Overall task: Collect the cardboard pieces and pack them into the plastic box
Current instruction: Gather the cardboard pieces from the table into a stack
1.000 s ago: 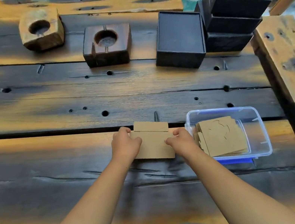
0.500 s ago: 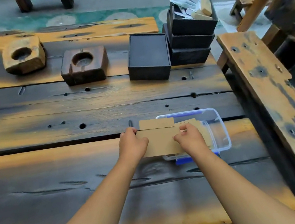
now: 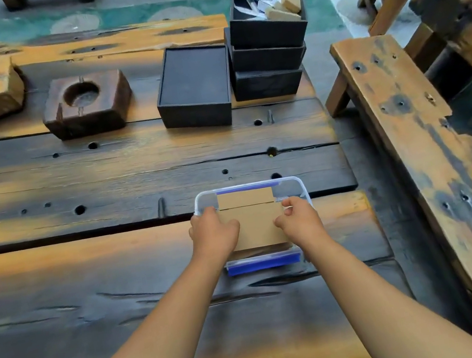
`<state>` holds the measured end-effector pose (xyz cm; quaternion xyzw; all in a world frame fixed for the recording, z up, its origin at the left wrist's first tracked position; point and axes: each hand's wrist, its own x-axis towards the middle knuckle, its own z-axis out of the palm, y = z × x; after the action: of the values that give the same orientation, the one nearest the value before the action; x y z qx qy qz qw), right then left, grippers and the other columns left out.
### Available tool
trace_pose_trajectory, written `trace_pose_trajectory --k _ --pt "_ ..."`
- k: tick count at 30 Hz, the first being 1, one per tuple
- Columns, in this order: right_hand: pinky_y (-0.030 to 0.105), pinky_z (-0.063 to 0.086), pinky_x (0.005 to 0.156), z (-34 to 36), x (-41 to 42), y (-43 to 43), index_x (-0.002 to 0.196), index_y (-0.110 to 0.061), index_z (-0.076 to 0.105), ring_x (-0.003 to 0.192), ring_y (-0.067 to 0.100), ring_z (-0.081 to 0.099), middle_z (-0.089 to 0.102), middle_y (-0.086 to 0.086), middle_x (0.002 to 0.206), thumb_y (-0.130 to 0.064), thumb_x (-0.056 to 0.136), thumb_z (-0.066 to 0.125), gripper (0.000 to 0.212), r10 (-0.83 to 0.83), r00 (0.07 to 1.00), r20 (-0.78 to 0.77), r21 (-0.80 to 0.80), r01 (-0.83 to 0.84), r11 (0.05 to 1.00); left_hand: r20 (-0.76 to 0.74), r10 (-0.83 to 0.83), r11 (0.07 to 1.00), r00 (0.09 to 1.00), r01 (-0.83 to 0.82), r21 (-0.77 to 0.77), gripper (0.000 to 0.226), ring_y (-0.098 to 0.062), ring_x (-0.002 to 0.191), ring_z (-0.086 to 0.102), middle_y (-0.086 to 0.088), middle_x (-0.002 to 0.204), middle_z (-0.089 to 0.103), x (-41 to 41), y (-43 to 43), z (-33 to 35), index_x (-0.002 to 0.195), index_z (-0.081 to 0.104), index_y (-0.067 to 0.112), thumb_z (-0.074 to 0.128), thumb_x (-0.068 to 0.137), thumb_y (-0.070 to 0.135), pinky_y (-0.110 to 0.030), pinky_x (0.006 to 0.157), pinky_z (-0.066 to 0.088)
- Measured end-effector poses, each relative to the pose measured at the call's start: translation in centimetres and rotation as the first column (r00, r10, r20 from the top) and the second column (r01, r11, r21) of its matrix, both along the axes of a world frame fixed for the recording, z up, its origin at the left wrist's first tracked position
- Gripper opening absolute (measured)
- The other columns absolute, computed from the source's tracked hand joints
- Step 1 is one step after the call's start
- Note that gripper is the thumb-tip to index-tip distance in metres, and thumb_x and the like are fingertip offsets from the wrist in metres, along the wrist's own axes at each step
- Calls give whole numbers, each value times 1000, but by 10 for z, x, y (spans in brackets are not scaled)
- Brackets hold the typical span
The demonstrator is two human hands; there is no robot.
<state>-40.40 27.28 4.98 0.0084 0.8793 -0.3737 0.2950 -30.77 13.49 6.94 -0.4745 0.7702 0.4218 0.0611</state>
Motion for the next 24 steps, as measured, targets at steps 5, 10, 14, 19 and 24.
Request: trace_pose_trajectory --k 5,10,14,19,24 --pt "37 52 86 -10 -8 7 130 -11 54 101 28 64 65 9 113 -12 85 64 46 100 990 97 23 -102 994 166 6 1000 986 -9 16 42 -40 119 48 -20 132 44 -7 16 -14 124 54 7 54 85 24 -40 98 46" --pt "38 52 90 -21 -8 13 124 -10 57 99 26 63 65 4 108 -11 84 65 41 133 984 117 20 -136 990 167 9 998 986 -19 58 42 -40 113 53 -20 130 44 -4 20 -22 122 54 8 53 83 21 -41 100 47" --pt "38 48 94 -23 -6 19 133 -11 52 110 27 60 60 10 128 -13 84 66 51 109 988 110 14 -111 994 140 -31 997 990 20 77 39 -36 105 57 -18 127 49 -3 16 -19 121 54 8 54 84 20 -35 90 49" --pt "32 46 89 -13 8 23 138 -13 49 115 29 58 55 13 135 -9 84 63 56 94 995 -17 81 -92 992 140 -162 986 977 164 -3 47 -36 116 53 -16 135 43 4 13 -12 131 49 11 53 85 19 -35 96 44" --pt "25 39 83 8 41 34 131 -15 54 108 26 58 57 10 126 -12 83 65 49 -26 993 -117 73 35 997 27 -384 923 923 384 -8 50 -33 116 56 -15 137 48 7 14 1 135 51 10 55 86 17 -33 97 45"
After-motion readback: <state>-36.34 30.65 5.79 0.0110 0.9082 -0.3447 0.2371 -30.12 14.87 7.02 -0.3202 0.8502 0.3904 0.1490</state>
